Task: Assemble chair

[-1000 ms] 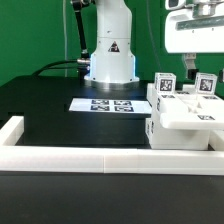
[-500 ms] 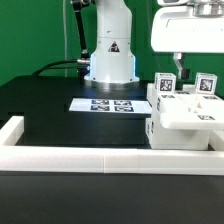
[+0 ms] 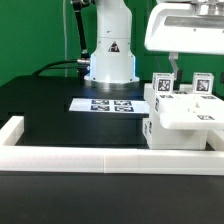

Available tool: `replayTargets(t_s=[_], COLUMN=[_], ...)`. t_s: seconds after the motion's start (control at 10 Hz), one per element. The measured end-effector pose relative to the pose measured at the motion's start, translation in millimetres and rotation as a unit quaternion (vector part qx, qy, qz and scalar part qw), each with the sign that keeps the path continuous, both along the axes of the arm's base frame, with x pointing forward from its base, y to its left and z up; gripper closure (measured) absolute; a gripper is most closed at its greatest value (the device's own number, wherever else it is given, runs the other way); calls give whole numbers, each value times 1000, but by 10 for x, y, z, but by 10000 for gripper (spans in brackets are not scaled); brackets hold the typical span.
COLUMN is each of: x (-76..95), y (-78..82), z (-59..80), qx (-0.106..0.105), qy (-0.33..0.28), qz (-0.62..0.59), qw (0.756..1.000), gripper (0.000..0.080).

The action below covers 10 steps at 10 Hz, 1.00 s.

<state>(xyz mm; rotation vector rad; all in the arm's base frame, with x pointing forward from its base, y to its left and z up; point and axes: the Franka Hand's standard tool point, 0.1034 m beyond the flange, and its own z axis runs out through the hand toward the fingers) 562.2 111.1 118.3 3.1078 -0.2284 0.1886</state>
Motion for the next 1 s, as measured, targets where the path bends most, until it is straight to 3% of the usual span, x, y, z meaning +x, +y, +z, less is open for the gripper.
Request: replayTargets(t_s=[0.1, 0.2, 0.3, 0.4, 1.0], x=[0, 0, 1, 1, 1], y=[0, -1, -1, -1, 4], z=[0, 0, 1, 1, 1], qx=[0, 1, 2, 2, 25], qy=[0, 0, 0, -1, -5], qz=[0, -5, -12, -12, -191], qw=[1000, 1000, 1000, 1000, 981], gripper=[179, 366, 366, 514, 512])
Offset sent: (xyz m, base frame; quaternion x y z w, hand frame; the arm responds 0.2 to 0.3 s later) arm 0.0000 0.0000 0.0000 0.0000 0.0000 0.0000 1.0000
